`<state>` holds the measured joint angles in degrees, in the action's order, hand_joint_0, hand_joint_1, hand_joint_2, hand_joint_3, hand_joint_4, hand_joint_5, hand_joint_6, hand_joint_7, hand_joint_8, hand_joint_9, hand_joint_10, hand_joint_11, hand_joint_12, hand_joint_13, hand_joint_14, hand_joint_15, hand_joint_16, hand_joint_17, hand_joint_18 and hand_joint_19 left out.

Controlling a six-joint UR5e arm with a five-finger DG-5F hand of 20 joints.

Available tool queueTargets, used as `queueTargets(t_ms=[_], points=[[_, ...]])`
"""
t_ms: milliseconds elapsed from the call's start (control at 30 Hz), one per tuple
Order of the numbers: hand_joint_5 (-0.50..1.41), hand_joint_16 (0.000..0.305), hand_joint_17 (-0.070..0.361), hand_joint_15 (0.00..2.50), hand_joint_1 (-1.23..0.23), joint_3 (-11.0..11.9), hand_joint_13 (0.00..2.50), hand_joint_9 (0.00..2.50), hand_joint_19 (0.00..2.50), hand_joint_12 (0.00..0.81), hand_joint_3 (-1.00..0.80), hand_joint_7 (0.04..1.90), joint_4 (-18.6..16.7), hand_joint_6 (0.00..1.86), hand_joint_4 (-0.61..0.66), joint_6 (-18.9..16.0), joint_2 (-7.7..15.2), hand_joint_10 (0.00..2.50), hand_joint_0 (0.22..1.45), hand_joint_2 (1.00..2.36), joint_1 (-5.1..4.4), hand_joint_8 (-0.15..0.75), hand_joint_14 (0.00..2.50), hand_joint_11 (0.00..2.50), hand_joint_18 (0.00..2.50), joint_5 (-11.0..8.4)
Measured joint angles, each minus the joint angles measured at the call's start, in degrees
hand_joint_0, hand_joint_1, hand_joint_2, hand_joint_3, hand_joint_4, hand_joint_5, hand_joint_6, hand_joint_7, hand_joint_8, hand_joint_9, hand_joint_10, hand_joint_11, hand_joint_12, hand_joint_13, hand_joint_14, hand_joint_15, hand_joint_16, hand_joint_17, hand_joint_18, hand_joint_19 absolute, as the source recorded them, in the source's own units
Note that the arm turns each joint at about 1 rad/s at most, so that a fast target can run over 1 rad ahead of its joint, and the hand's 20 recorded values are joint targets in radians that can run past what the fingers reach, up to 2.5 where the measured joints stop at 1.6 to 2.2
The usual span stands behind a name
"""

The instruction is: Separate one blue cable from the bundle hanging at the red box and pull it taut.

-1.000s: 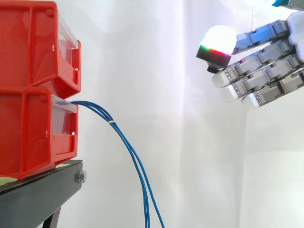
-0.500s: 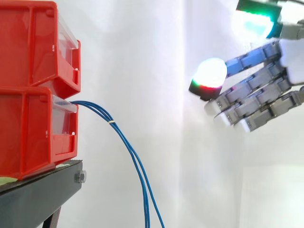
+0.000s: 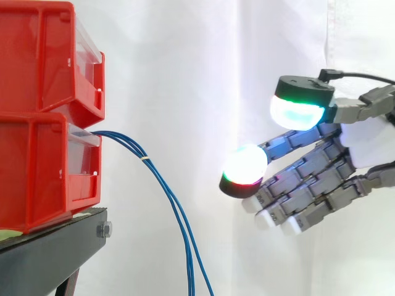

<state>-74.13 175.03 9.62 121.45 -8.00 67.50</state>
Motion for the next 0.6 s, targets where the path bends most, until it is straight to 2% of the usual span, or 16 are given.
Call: queueTargets(t_ms=[100,200,433,600], points=[[-0.21,0.037,0.083,0.20,-0.63,0.01,0.54,0.55,0.26,0.329,-0.50,0.83,-2.83,0.50,0.29,1.21,1.35,0.00,0.54,1.00,-0.06,0.302,0.01,0.19,0.41,-1.95],[-0.21,0.037,0.083,0.21,-0.63,0.10,0.55,0.56,0.27,0.333,-0.50,0.83,-5.26,0.50,0.29,1.83,3.04,0.00,0.54,1.00,-0.07,0.305,0.01,0.20,0.41,-2.94],[-0.21,0.037,0.083,0.22,-0.63,0.79,0.56,0.56,0.27,0.333,-0.50,0.83,-9.97,0.50,0.29,2.13,6.28,0.01,0.54,1.00,-0.18,0.305,0.01,0.20,0.41,-3.40],[-0.20,0.038,0.085,0.24,-0.60,1.03,0.57,0.57,0.29,0.336,-0.50,0.84,-12.56,0.50,0.30,2.29,8.08,0.00,0.53,1.00,-0.68,0.309,0.01,0.20,0.42,-3.48]])
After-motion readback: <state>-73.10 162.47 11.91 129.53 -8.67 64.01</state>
